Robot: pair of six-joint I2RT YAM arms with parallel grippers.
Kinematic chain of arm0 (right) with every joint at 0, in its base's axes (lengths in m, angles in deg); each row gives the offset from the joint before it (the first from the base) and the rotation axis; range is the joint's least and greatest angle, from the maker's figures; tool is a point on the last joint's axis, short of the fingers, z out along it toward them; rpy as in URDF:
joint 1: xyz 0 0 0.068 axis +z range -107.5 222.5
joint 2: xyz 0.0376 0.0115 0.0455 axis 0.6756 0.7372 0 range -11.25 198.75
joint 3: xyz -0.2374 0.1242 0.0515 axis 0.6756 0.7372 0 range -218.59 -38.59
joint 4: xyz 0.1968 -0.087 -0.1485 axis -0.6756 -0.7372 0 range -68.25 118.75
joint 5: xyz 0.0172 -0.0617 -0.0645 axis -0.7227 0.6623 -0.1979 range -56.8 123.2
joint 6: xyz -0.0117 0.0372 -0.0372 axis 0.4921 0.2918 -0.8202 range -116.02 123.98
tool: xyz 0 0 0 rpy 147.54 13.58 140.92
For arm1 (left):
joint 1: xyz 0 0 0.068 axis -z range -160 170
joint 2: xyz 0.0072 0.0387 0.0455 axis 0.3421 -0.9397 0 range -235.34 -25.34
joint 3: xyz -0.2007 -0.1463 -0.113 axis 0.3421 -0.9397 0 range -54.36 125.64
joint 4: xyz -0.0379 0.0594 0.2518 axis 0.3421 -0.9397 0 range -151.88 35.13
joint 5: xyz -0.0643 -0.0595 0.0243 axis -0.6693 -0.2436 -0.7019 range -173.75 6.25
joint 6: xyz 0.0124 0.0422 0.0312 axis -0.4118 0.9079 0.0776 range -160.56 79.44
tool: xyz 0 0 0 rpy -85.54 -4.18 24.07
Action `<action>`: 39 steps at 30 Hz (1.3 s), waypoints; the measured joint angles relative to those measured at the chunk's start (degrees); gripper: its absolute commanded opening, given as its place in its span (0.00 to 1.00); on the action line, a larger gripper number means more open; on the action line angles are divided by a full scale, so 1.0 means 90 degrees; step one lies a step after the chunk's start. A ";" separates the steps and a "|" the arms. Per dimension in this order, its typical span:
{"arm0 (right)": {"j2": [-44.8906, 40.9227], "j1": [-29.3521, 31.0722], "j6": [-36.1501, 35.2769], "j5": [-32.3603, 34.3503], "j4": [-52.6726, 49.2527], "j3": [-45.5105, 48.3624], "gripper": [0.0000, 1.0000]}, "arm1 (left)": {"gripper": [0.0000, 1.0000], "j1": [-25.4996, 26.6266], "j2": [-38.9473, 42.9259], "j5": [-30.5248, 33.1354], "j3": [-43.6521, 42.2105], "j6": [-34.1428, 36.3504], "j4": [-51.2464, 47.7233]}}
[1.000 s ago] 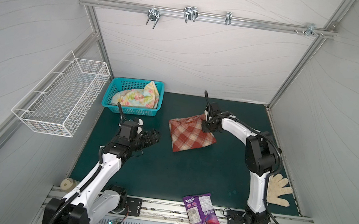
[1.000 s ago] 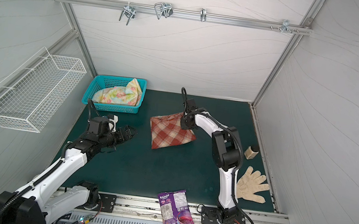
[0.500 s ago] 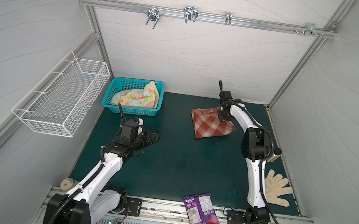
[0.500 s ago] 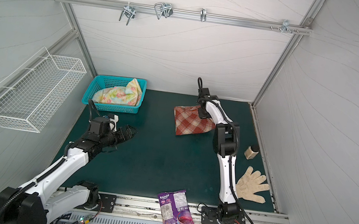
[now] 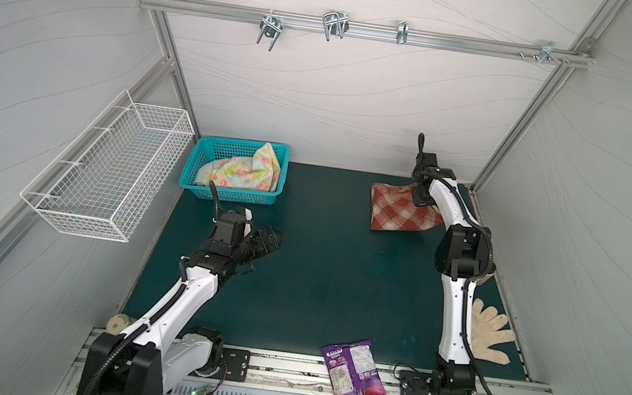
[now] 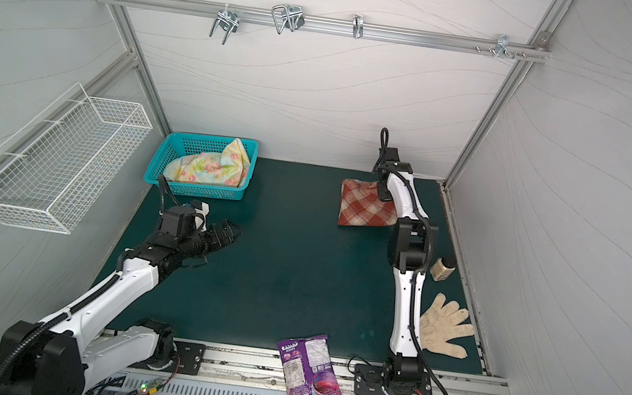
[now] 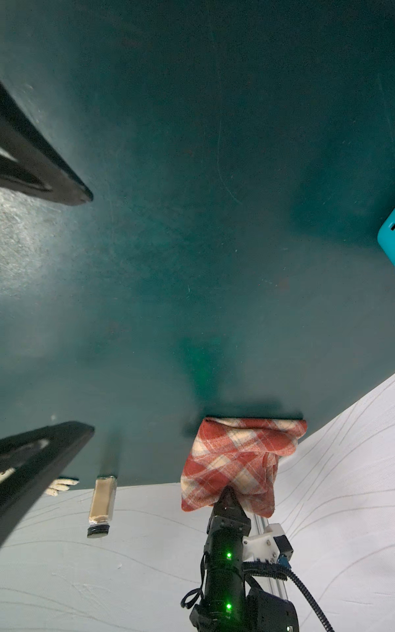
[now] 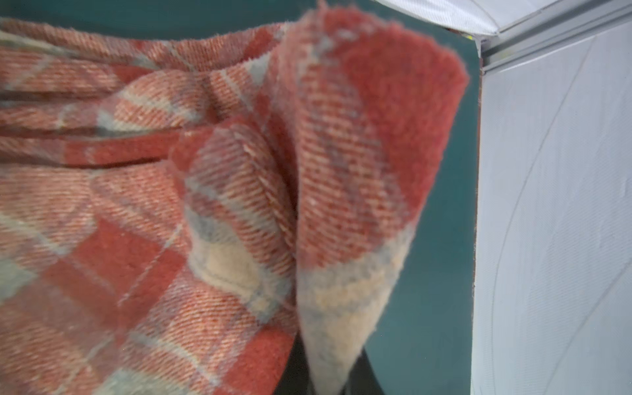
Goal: Fold and stack the skirts
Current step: 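Carry the folded plaid skirt to the far corner with the right gripper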
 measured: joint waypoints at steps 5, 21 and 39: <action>0.0002 -0.0216 -0.0211 0.0141 0.0194 0.0277 0.00 | 0.99 0.0095 -0.0301 0.0204 -0.0002 0.0051 0.0053; -0.0321 -0.0996 0.0566 -0.0680 0.0223 0.0287 0.64 | 0.99 0.0797 -0.0860 0.0767 0.0340 0.0049 0.0034; -0.3390 0.0267 0.1783 -0.3065 0.0950 0.2506 0.99 | 0.99 0.0804 -0.2067 0.2341 0.3655 0.0185 -0.1744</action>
